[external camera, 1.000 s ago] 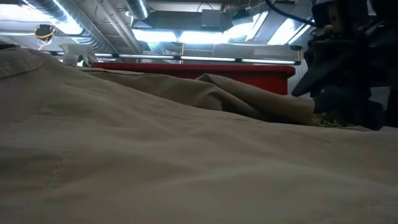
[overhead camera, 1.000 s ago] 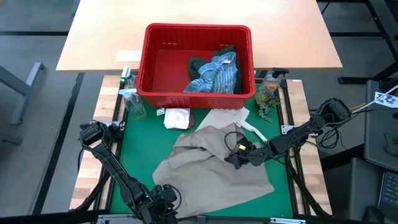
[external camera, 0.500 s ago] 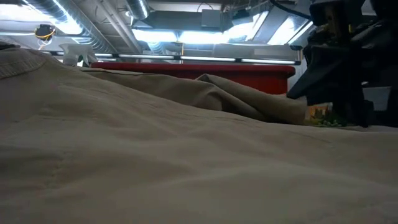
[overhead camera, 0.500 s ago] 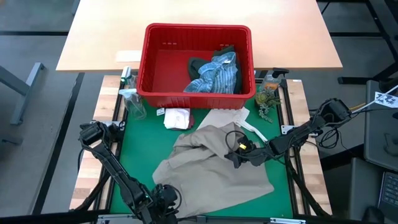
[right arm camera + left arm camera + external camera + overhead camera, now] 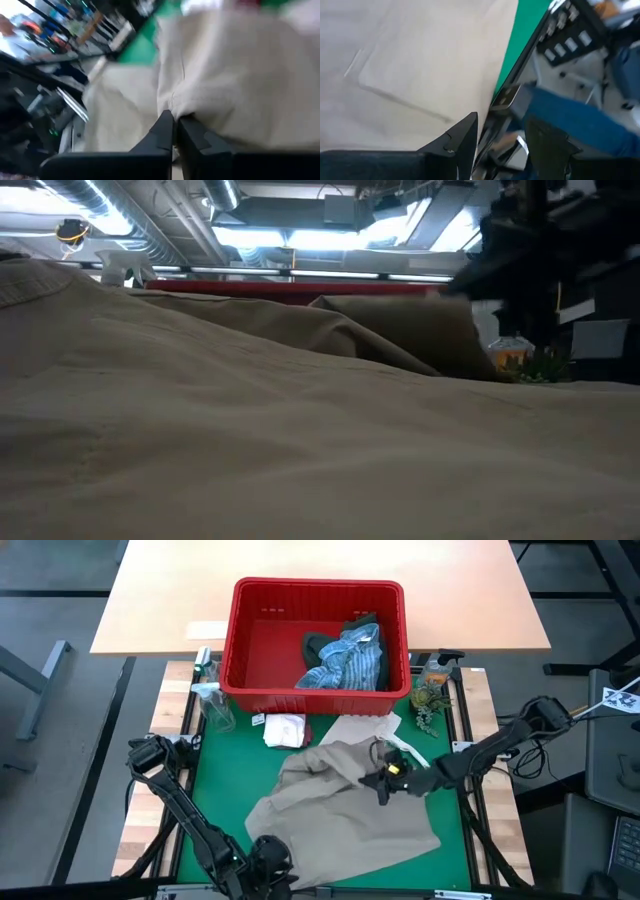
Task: Fold Laundry from Bin
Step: Fold the gray shorts
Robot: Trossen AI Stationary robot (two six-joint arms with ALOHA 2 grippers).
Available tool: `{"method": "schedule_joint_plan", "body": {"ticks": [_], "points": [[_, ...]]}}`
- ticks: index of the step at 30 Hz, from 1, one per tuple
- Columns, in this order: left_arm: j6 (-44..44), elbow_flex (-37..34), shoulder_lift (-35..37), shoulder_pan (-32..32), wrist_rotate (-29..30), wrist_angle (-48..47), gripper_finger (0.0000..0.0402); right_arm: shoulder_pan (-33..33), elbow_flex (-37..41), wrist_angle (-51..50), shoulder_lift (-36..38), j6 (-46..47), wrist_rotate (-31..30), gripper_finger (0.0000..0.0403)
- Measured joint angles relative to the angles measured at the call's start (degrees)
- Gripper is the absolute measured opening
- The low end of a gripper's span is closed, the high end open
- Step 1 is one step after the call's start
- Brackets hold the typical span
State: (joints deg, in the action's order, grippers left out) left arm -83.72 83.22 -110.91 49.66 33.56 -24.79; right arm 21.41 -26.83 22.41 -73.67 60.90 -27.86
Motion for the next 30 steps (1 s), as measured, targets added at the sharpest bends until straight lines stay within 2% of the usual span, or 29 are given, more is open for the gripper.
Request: {"method": "schedule_joint_plan", "body": {"ticks": [8, 11, 15, 20, 24, 27, 30], "points": [[1.28, 0.02, 2.46, -2.07, 9.52, -0.35, 0.0156, -7.46, -0.04, -4.21, 12.93, -8.71, 3.13, 0.0004], [4.46, 0.02, 5.08, -3.99, 12.86, -4.65, 0.0156, -9.98, -0.04, -7.30, 16.51, -9.95, 3.43, 0.0005], [6.32, 0.02, 10.51, -7.56, 13.84, -15.14, 0.0156, -12.81, -0.04, -9.23, 20.22, -12.31, 3.46, 0.0003], [6.32, 0.04, 16.42, -12.32, 12.56, -31.60, 0.0156, -15.49, -0.04, -9.41, 23.93, -15.86, 3.49, 0.0004], [6.23, 0.04, 18.81, -16.93, 7.16, -42.45, 0.0156, -16.34, -0.04, -9.40, 25.49, -18.11, 3.55, 0.0004], [6.28, -1.15, 18.82, -20.44, 2.83, -45.21, 0.0156, -16.26, -0.04, -9.54, 25.62, -19.38, 4.88, 0.0004], [6.33, -5.61, 18.82, -23.38, -1.39, -41.80, 0.0156, -16.20, -0.04, -10.85, 25.56, -19.62, 6.28, 0.0004]]}}
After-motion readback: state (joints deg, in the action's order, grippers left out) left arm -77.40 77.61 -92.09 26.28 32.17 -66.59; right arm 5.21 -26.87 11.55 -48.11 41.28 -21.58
